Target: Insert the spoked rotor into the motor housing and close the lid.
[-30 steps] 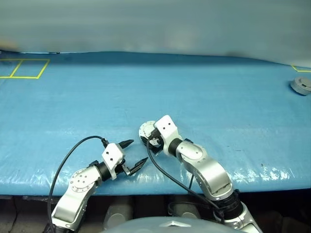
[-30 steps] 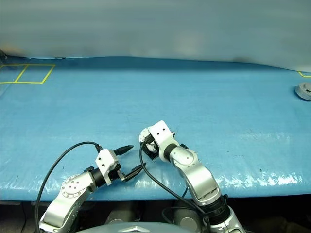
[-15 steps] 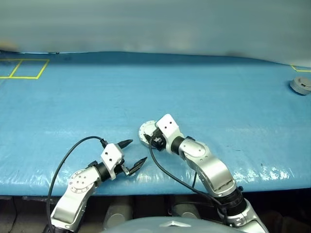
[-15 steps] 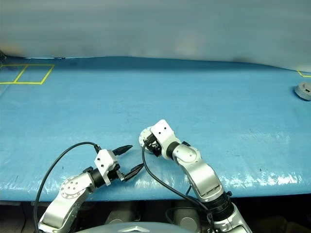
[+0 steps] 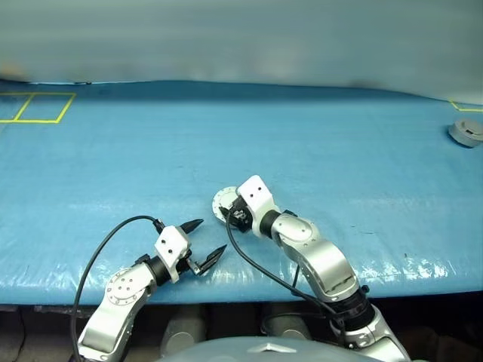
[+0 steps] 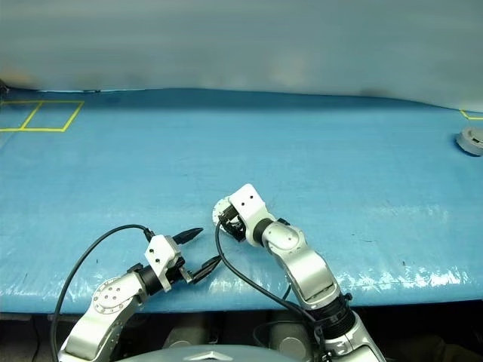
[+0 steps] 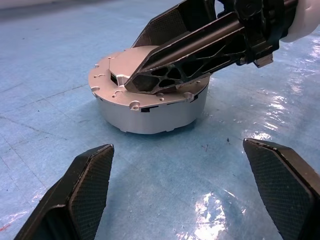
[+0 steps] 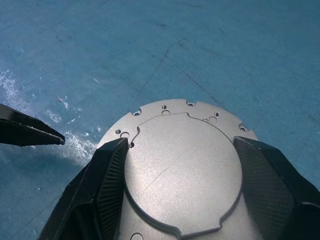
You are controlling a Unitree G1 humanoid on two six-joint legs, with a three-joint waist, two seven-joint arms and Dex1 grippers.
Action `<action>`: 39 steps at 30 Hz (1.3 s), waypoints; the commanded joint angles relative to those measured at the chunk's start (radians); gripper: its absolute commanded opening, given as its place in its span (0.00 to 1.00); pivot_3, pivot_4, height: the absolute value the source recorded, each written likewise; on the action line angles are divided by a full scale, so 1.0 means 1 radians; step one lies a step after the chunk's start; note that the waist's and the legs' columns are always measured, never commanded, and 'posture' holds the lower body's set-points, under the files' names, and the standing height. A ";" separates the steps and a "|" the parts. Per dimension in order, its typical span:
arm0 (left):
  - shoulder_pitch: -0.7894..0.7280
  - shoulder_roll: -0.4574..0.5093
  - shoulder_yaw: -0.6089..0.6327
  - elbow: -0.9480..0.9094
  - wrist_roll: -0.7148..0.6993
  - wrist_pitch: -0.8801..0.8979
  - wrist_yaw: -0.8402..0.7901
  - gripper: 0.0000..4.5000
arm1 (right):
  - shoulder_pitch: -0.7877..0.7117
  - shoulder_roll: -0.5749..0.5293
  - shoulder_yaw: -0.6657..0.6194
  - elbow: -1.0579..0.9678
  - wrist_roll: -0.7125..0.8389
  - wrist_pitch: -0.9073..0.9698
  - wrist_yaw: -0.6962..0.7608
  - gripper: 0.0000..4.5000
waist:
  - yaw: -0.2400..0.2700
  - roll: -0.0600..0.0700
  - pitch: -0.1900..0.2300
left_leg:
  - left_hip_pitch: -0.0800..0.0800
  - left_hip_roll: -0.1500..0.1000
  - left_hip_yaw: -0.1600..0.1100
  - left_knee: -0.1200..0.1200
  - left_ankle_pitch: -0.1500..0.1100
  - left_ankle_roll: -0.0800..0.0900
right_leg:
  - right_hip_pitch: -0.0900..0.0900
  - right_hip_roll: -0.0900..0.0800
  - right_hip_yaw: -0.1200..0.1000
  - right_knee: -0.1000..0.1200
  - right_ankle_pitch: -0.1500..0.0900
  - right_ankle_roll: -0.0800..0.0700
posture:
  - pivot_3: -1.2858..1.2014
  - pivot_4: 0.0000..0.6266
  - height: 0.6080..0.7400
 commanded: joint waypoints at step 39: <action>-0.017 0.001 0.017 -0.028 -0.008 -0.015 -0.020 1.00 | -0.096 -0.152 0.017 0.151 0.035 -0.043 0.210 0.67 | 0.000 -0.001 -0.002 | 0.003 0.000 0.000 0.000 0.000 0.000 | 0.001 0.000 0.000 0.000 -0.002 0.001 | 0.52 0.24 1.00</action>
